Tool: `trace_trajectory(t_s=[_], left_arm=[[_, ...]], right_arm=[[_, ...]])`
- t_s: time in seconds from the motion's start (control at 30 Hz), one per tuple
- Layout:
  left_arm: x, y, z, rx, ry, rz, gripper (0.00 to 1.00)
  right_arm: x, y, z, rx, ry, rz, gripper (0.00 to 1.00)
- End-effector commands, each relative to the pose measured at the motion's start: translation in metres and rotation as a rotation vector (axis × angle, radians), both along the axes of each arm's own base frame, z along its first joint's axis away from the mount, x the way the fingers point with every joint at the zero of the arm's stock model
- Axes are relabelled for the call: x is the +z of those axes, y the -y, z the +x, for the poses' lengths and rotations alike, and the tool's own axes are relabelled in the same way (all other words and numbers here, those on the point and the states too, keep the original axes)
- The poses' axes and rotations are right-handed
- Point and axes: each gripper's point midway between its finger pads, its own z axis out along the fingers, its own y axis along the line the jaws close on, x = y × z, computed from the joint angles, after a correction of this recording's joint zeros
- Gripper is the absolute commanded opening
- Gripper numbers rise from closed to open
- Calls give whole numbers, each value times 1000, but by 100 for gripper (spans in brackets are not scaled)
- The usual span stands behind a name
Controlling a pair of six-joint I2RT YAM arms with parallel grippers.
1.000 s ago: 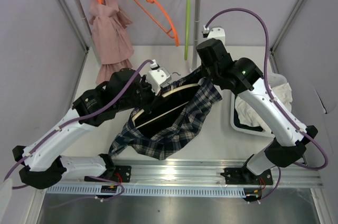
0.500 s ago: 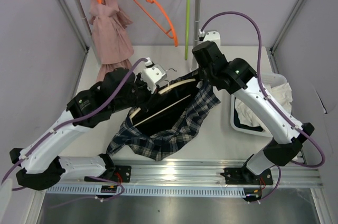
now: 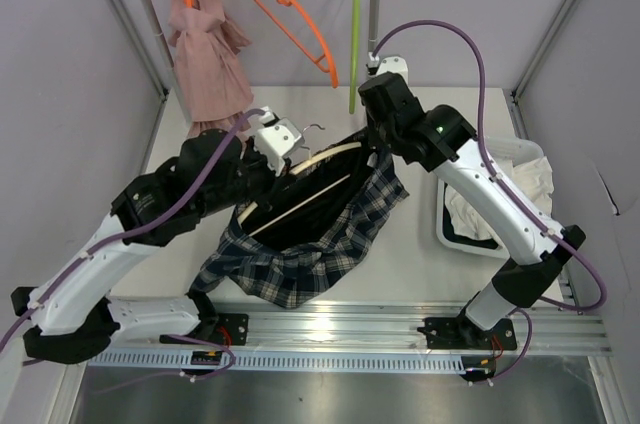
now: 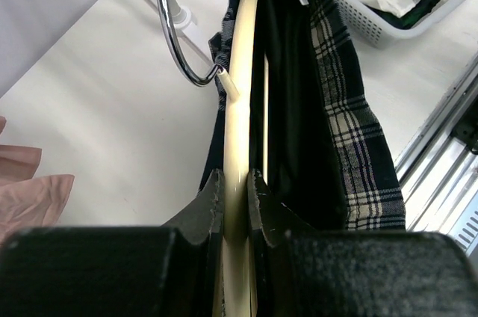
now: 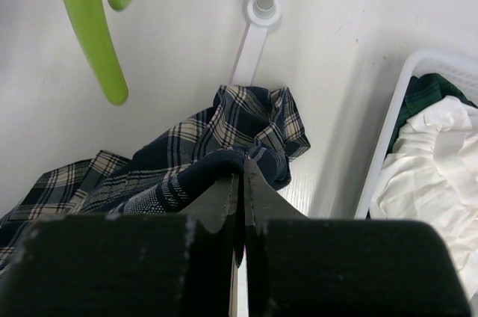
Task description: Place the skirt on the hanger
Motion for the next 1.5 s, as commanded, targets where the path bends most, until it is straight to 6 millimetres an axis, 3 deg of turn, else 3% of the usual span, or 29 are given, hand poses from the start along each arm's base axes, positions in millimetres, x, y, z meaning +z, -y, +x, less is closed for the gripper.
trace_trajectory(t_s=[0.0,0.07,0.17,0.33,0.5,0.63,0.77,0.8,0.93,0.97,1.17,1.47], left_arm=[[14,10,6,-8,27,-31,0],[-3,13,13,17,4,19,0],[-1,19,18,19,15,-2,0],[33,23,18,6,74,-87,0],[73,-4,26,124,194,-165,0],[94,-18,23,155,236,-224,0],[97,-14,16,111,233,-238,0],[97,-13,13,94,232,-244,0],[98,-12,7,62,232,-256,0],[99,-13,6,59,236,-261,0],[93,-20,6,85,232,-243,0],[62,-33,15,184,163,-160,0]], right_arm=[[29,2,6,-2,58,27,0],[44,1,4,12,78,64,0],[55,-9,-3,47,77,92,0],[52,-13,-2,49,70,68,0],[39,-19,2,62,38,50,2],[26,-22,-6,74,15,47,5],[17,-25,-17,88,8,64,14],[20,-24,-18,88,20,74,21],[20,-19,-17,81,25,77,32],[22,-19,-17,80,30,83,41],[49,-6,-15,61,89,145,67],[103,-1,-18,124,188,343,80]])
